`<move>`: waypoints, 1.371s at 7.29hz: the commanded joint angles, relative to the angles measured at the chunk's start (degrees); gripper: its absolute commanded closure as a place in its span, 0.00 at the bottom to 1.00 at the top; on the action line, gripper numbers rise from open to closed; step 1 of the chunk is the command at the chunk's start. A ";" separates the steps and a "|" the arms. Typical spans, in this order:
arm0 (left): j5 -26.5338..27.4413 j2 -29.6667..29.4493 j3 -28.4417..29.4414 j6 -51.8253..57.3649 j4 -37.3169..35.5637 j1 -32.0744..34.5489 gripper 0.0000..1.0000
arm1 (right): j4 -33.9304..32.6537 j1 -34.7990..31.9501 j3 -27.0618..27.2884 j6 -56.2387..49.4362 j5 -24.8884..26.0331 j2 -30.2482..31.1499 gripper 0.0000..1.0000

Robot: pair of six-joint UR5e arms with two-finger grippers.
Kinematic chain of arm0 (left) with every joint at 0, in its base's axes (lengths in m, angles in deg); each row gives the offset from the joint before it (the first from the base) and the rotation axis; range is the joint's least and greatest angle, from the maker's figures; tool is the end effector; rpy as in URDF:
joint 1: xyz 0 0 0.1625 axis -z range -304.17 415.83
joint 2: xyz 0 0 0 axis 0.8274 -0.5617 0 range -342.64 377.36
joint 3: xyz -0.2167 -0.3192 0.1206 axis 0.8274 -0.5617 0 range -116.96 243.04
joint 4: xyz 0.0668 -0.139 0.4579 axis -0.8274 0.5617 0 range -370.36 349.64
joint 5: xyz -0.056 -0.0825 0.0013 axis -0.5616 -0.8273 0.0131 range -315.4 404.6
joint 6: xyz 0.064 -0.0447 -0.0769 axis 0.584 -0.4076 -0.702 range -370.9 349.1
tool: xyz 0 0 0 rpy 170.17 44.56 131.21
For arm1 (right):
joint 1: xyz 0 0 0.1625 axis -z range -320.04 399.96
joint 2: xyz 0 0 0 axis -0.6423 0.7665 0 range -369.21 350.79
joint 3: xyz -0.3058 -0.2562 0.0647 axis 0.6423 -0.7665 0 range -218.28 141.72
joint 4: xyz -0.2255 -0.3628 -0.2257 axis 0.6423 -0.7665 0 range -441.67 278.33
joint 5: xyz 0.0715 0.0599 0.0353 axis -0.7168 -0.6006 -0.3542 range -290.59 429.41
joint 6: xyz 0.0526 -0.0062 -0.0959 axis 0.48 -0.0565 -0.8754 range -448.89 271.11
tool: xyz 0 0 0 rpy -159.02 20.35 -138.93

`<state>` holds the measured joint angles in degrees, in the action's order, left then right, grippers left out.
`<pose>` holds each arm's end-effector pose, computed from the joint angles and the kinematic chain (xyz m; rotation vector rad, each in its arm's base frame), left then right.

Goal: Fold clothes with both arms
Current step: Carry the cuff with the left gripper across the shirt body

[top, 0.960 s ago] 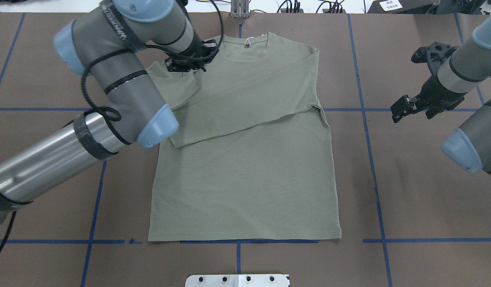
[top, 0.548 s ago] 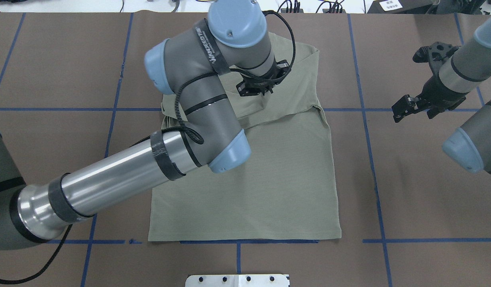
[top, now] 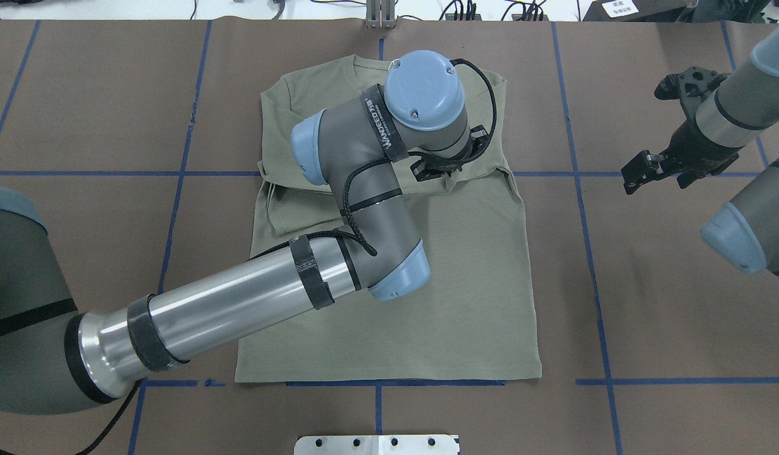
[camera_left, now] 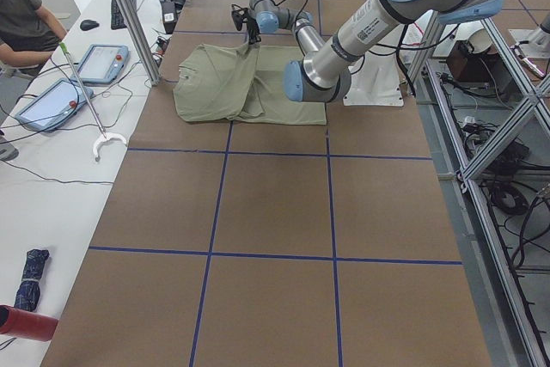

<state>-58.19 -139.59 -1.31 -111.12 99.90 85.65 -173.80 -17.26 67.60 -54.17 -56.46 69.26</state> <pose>0.6939 -0.5235 -0.0225 -0.0163 1.1010 -0.5083 -0.2782 -0.5596 0.3823 0.0128 -0.7488 -0.1058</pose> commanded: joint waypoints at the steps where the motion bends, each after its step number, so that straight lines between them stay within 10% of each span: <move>1: 5.89 -6.94 8.93 -7.16 6.05 -5.37 0.20 | 0.02 0.09 -0.15 0.00 0.01 -0.24 0.00; 2: 6.28 -6.18 8.71 -2.92 8.63 -5.48 0.00 | 0.02 0.09 -0.07 0.27 -0.07 -0.50 0.00; 5: 7.86 3.73 -3.20 1.61 8.57 -5.04 0.00 | 0.11 0.09 0.20 0.71 -1.39 -0.68 0.00; 10: 5.68 6.11 -5.70 1.61 6.91 -2.94 0.00 | 0.11 0.27 1.86 1.23 -1.39 -0.77 0.00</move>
<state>-51.20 -134.83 -6.23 -109.54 107.86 81.58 -173.69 -17.06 68.49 -53.28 -57.85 68.56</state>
